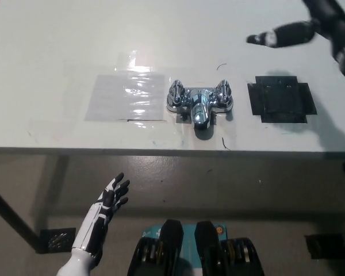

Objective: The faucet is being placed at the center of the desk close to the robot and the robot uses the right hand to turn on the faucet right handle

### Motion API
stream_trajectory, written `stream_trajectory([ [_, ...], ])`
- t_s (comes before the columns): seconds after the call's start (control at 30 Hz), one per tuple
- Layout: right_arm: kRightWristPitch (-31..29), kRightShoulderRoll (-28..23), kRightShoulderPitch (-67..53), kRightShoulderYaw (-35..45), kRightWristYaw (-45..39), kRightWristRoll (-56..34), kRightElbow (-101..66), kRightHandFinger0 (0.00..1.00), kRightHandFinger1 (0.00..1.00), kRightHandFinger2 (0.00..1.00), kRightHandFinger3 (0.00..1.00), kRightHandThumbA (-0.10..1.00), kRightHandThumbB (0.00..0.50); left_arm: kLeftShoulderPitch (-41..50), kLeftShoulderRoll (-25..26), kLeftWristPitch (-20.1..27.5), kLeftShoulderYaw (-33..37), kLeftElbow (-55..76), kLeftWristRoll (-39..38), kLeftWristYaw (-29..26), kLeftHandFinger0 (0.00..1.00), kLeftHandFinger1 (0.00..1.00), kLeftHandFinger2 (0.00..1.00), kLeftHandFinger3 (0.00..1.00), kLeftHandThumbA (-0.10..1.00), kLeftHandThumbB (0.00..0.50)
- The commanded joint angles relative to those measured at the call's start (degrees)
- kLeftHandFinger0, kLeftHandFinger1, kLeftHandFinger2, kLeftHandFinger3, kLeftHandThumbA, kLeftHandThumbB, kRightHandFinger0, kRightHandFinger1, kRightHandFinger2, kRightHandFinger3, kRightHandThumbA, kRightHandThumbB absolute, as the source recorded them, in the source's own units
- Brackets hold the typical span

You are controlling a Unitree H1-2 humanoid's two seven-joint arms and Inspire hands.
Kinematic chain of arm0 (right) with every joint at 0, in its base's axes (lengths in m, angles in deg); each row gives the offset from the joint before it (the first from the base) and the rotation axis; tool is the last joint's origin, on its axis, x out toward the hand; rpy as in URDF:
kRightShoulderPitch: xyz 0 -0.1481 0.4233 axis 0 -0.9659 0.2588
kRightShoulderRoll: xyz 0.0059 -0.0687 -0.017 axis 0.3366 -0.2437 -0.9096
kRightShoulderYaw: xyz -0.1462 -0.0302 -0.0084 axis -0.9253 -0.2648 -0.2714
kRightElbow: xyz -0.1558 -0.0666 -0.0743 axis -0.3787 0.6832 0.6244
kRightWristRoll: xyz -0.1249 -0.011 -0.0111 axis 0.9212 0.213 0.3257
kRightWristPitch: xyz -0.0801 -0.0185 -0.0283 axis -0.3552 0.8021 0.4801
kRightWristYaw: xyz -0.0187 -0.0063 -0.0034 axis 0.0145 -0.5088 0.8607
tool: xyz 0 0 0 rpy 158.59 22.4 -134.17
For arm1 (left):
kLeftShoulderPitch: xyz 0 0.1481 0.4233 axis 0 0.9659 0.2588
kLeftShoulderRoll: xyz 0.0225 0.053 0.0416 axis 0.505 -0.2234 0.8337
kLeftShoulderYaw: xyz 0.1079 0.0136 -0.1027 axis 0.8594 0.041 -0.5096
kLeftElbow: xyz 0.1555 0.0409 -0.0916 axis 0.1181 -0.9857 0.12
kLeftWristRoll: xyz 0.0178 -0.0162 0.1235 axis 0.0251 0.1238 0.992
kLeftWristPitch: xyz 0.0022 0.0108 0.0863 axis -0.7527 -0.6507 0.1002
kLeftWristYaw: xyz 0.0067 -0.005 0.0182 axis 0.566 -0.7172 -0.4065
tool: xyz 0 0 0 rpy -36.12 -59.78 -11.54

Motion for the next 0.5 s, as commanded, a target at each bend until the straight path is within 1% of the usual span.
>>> stream_trajectory([
  [0.0, 9.74, 1.41, 22.43, -11.36, -19.09, 17.71, 19.02, 1.00, 1.00, 1.00, 1.00, 1.00, 0.395, -0.80, 1.03, 4.24, 0.94, 0.77, 1.34, 0.83, 1.00, 1.00, 1.00, 1.00, 1.00, 0.129],
  [0.1, 9.74, 2.81, 25.43, -15.87, -18.64, 17.42, 25.18, 1.00, 1.00, 1.00, 1.00, 1.00, 0.388, -0.86, 1.11, 4.25, 0.94, 0.75, 1.56, 0.71, 1.00, 1.00, 1.00, 1.00, 1.00, 0.118],
  [0.2, 9.74, 4.38, 27.20, -18.13, -16.88, 16.89, 29.43, 1.00, 1.00, 1.00, 1.00, 1.00, 0.373, -0.74, 0.91, 5.39, 1.08, 0.10, 1.47, 0.70, 1.00, 1.00, 1.00, 1.00, 1.00, 0.091],
  [0.27, 9.74, 5.51, 28.31, -19.64, -15.05, 16.42, 32.36, 1.00, 1.00, 1.00, 1.00, 1.00, 0.372, -0.36, 0.74, 5.06, 1.02, 0.28, 1.00, 0.77, 1.00, 1.00, 1.00, 1.00, 1.00, 0.104],
  [0.33, 9.74, 7.16, 30.01, -20.90, -13.01, 16.23, 36.80, 1.00, 1.00, 1.00, 1.00, 1.00, 0.362, -0.24, 0.47, 4.10, 1.03, 0.40, 0.98, 0.58, 1.00, 1.00, 1.00, 1.00, 1.00, 0.136],
  [0.43, 9.74, 7.82, 30.95, -22.94, -12.29, 16.80, 39.27, 1.00, 1.00, 1.00, 1.00, 1.00, 0.373, -0.15, 0.41, 3.70, 1.13, 0.84, 1.60, 0.23, 1.00, 1.00, 1.00, 1.00, 1.00, 0.139],
  [0.47, 9.74, 8.22, 31.25, -23.10, -12.60, 17.10, 40.62, 1.00, 1.00, 1.00, 1.00, 1.00, 0.368, -0.18, 0.31, 3.80, 1.02, 0.90, 0.84, 0.46, 1.00, 1.00, 1.00, 1.00, 1.00, 0.131],
])
